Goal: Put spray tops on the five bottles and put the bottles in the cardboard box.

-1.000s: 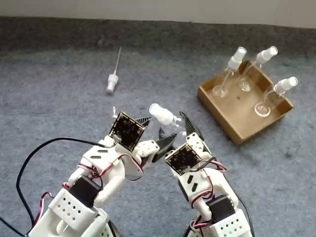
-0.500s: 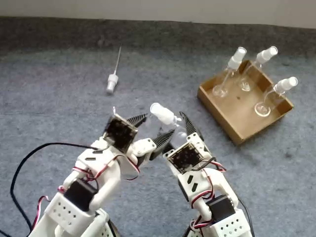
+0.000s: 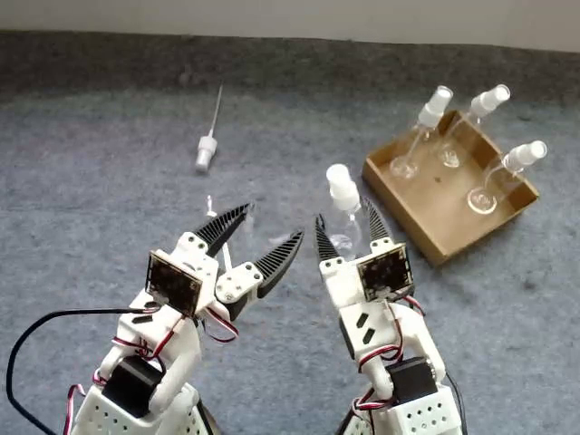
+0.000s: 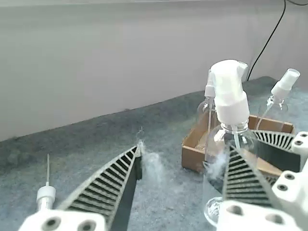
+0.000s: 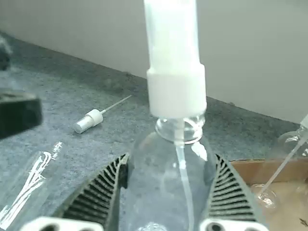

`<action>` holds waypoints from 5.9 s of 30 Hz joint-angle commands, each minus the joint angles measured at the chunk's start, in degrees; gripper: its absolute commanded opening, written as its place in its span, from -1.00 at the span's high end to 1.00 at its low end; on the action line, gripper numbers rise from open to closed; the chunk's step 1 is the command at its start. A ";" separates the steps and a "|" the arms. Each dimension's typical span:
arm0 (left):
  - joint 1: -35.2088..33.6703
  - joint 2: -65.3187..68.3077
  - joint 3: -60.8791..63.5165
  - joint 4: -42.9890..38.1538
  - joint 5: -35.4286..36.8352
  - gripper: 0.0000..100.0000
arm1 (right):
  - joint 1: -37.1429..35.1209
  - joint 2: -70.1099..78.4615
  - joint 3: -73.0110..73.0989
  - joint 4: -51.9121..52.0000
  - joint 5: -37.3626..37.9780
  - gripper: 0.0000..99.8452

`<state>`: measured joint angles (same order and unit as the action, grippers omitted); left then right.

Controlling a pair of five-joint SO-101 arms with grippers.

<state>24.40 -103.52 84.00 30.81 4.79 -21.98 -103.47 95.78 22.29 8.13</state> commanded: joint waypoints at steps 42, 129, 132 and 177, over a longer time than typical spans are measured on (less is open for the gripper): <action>17.80 0.75 13.14 -13.54 11.43 0.99 | -11.47 38.64 -44.44 9.71 -11.78 0.72; 8.04 0.75 13.14 -15.91 11.43 0.99 | 29.93 48.40 -58.24 22.73 3.34 0.72; 8.04 0.75 13.14 -15.91 11.43 0.99 | 31.52 54.29 -58.33 20.53 3.34 0.72; 8.04 1.19 13.14 -15.82 9.93 0.99 | 34.33 94.55 -64.75 -5.32 4.66 0.72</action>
<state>33.19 -102.90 96.04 15.78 15.60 11.78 -8.18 34.86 17.80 14.29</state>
